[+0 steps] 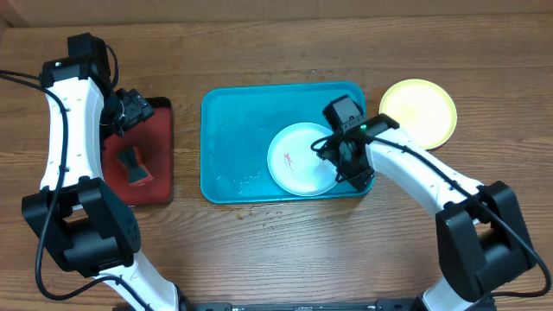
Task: Clean dirty plates on tray and stack at the side
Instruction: 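Pull the light-blue plate toward the tray center with the right gripper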
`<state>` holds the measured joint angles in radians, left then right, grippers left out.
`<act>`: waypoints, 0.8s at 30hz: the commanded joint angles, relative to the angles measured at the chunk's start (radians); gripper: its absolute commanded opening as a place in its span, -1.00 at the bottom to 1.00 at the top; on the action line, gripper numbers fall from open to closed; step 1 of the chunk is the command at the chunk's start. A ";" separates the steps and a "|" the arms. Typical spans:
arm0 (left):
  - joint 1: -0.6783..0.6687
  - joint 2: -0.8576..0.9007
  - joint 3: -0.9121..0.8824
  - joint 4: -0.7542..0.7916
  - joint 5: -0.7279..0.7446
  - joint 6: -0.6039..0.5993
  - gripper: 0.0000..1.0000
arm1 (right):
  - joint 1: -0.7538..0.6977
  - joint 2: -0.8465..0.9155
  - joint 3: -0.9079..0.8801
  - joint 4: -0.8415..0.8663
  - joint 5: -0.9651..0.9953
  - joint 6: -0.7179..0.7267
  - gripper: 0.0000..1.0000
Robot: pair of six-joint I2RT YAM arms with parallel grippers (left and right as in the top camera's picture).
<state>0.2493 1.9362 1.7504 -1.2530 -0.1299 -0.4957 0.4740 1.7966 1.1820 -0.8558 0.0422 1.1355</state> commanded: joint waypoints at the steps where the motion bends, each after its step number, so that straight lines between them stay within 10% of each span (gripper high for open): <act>1: -0.002 -0.015 0.019 0.002 0.004 0.002 1.00 | 0.016 -0.002 -0.032 0.031 0.015 0.024 0.50; 16: -0.002 -0.015 0.019 0.002 0.004 0.002 0.99 | 0.051 0.001 -0.111 0.131 0.016 0.051 0.29; 24: -0.002 -0.015 0.019 0.001 0.004 0.002 0.99 | 0.050 0.001 -0.134 0.159 0.016 0.043 -0.25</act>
<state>0.2493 1.9362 1.7504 -1.2530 -0.1303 -0.4961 0.5217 1.7966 1.0542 -0.7029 0.0444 1.1744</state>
